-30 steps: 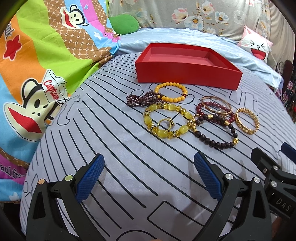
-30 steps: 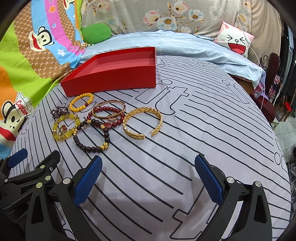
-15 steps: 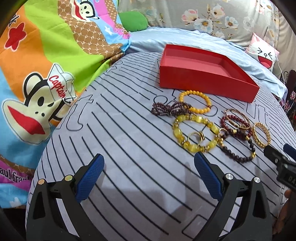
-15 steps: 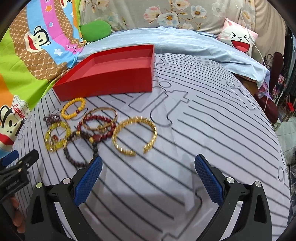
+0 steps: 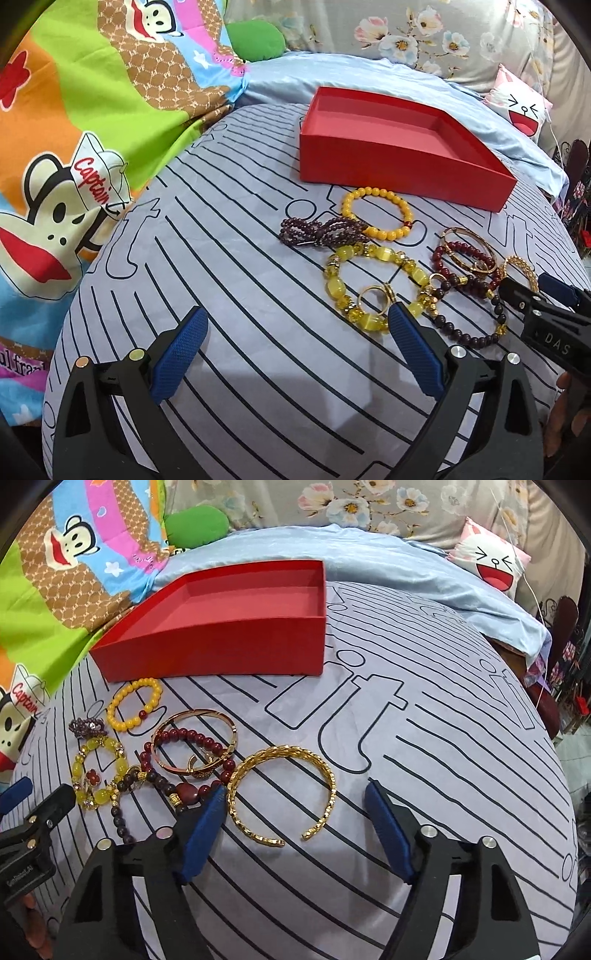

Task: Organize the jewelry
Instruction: 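Grasp the dark garnet bracelet with the left gripper while the right grasps the gold twisted cuff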

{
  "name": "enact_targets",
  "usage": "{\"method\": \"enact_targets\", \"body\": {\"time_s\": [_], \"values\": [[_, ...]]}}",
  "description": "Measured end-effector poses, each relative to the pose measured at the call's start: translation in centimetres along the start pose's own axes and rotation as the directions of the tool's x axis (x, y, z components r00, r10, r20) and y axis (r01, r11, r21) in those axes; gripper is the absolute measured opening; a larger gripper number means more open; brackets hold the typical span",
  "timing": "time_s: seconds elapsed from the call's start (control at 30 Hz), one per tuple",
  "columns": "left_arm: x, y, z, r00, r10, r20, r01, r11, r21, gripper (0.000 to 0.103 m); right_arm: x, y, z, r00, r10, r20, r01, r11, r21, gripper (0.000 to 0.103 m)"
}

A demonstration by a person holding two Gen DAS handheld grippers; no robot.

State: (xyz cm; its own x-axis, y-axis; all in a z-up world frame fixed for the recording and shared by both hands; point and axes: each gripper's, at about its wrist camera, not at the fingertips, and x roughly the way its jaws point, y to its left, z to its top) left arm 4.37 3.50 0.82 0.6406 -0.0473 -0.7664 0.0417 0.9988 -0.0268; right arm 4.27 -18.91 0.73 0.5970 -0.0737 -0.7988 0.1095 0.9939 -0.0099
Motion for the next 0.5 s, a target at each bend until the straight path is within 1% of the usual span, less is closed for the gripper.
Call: {"method": "enact_targets", "body": {"time_s": [0.17, 0.37, 0.5], "values": [[0.5, 1.0, 0.2, 1.0, 0.0, -0.016, 0.0, 0.999, -0.037, 0.094, -0.1, 0.2, 0.0, 1.0, 0.006, 0.009, -0.006, 1.0, -0.01, 0.057], [0.5, 1.4, 0.6, 1.0, -0.001, -0.011, 0.0, 0.999, -0.046, 0.094, -0.7, -0.5, -0.3, 0.999, 0.028, 0.018, -0.029, 0.999, 0.027, 0.057], [0.6, 1.2, 2.1, 1.0, -0.017, 0.008, 0.017, 0.999, -0.052, 0.094, -0.9, -0.7, -0.6, 0.999, 0.035, 0.018, -0.036, 0.999, 0.038, 0.057]]}}
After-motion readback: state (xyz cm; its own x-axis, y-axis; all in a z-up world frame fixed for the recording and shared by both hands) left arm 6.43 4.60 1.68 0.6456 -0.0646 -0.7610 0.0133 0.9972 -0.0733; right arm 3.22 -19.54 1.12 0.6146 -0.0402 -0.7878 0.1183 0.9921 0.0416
